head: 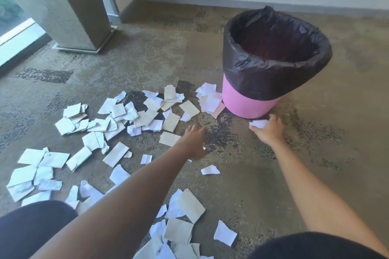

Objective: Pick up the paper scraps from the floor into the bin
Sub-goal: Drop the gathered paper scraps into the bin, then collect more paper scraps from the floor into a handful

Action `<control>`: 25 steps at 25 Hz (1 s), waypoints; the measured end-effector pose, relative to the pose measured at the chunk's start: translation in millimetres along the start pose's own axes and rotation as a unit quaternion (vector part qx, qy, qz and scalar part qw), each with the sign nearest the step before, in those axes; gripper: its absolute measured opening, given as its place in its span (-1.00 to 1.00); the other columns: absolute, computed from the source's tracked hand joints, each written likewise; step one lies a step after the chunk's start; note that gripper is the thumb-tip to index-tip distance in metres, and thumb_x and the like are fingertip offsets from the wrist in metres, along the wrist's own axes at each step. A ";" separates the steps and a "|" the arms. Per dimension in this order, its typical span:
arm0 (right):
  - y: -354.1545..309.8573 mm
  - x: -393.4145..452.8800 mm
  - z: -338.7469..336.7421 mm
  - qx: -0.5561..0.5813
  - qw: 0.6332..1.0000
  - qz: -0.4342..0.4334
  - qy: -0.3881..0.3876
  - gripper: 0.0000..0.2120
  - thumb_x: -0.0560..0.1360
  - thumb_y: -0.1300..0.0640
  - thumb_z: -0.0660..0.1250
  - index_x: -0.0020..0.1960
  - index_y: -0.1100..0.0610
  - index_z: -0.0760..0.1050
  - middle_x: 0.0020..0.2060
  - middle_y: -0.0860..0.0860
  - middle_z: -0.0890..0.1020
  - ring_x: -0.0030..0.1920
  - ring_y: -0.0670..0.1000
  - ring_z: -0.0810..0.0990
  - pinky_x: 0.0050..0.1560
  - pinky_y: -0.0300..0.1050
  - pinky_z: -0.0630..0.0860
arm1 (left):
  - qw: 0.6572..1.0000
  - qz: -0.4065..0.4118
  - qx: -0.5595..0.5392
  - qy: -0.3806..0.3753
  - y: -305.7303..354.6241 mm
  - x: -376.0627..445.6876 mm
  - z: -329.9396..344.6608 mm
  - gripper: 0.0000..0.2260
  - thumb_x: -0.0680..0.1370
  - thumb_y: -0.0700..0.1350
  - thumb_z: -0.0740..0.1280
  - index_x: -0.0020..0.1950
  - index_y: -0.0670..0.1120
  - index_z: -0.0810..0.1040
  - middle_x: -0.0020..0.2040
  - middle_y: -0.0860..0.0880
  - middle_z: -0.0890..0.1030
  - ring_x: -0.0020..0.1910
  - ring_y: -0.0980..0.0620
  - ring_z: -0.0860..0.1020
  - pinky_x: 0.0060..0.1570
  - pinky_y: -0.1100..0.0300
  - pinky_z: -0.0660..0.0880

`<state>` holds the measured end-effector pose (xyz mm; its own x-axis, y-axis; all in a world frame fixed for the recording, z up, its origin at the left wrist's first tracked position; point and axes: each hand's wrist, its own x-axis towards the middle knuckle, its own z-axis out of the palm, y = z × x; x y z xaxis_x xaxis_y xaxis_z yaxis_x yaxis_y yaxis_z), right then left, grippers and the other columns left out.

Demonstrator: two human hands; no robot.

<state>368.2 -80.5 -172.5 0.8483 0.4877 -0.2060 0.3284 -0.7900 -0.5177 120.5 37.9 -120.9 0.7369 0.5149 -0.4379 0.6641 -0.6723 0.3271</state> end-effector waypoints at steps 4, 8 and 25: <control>-8.7 5.4 10.3 -0.081 0.996 -0.034 -0.029 -0.34 0.51 -0.07 0.40 0.43 0.31 0.31 0.37 0.26 0.37 0.37 0.25 0.35 0.36 0.06 0.34 | 0.993 -0.002 0.093 -0.075 -4.3 -0.6 30.3 -0.35 0.61 -0.20 0.21 0.59 0.15 -0.04 0.60 -0.08 -0.18 0.56 -0.27 -0.18 0.42 -0.30 0.22; -9.2 -6.1 14.1 -0.172 0.977 -0.123 0.004 -0.65 0.56 0.10 0.35 0.27 0.25 0.44 0.23 0.23 0.46 0.21 0.27 0.43 0.20 0.09 0.43 | 0.982 0.021 0.183 -0.039 -5.8 -6.2 37.5 -0.28 0.56 -0.30 0.28 0.58 0.09 0.01 0.58 -0.17 -0.03 0.53 -0.30 0.05 0.32 -0.18 0.41; -31.1 -179.5 81.2 -0.056 0.943 -0.249 -0.214 -0.53 0.65 -0.07 0.16 0.51 0.06 0.28 0.57 0.02 0.07 0.57 0.11 0.04 0.50 0.06 0.15 | 0.987 -0.011 0.108 -0.115 -32.1 -38.5 -16.9 -0.62 0.56 -0.31 0.20 0.39 -0.18 0.42 0.29 -0.18 0.49 0.19 -0.13 0.52 -0.03 0.16 0.45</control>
<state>172.0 -113.3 -186.8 0.3402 0.8947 -0.2896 0.7031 -0.4465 -0.5534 72.9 48.7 -100.4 0.6579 0.4128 -0.6299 0.6189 -0.7729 0.1398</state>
